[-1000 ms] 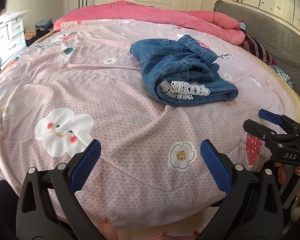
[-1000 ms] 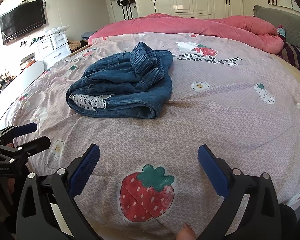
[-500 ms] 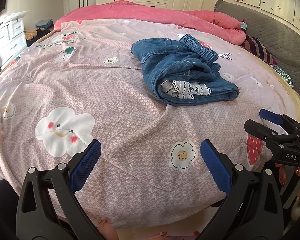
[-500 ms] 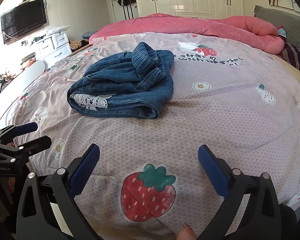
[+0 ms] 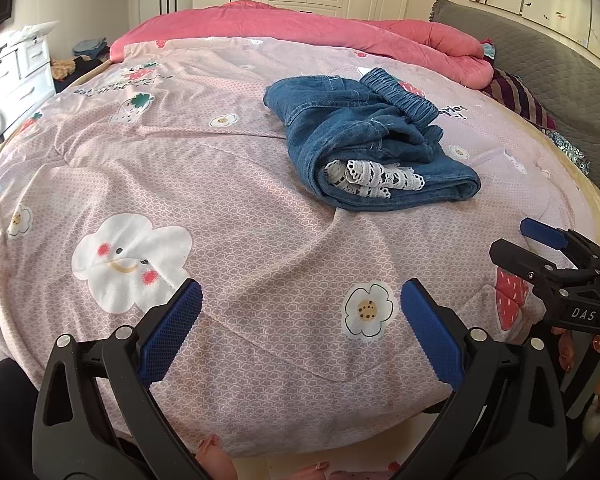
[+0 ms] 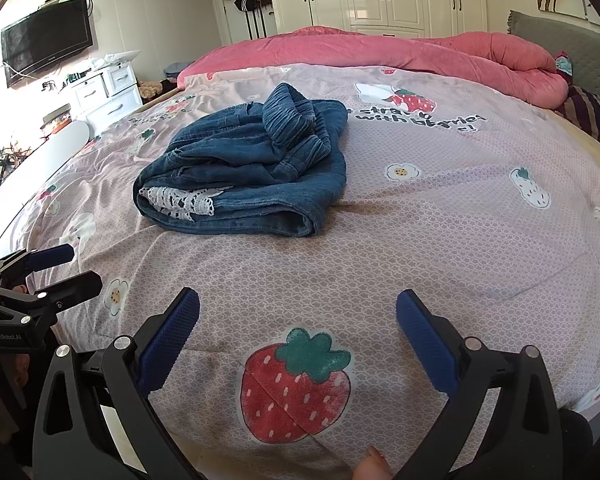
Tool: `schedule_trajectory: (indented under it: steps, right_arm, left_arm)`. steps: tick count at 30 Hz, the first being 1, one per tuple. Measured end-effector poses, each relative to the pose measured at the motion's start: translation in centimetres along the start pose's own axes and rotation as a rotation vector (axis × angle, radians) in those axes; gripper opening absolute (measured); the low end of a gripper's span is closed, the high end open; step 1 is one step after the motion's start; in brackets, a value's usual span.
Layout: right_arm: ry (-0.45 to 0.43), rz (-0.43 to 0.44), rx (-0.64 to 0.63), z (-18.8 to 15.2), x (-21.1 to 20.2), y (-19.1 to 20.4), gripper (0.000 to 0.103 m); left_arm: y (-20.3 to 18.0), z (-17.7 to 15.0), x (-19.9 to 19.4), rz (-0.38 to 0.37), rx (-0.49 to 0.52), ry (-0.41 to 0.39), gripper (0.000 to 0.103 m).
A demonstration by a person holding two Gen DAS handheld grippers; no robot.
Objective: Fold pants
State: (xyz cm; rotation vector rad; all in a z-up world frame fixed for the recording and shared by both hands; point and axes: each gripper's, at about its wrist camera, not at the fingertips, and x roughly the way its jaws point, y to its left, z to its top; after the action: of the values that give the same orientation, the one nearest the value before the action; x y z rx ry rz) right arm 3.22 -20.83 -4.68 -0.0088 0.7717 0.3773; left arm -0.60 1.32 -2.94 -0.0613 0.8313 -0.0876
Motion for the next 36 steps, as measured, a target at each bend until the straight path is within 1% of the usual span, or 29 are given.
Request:
schedule_trajectory:
  steps: [20, 36]
  right_arm:
    - [0.004, 0.002, -0.001, -0.02, 0.06, -0.03, 0.098]
    - [0.005, 0.003, 0.000, -0.05, 0.13, -0.03, 0.098]
  left_arm:
    - [-0.15, -0.06, -0.11, 0.012, 0.006, -0.001, 0.094]
    - [-0.27, -0.07, 0.10, 0.009, 0.007, 0.019, 0.094]
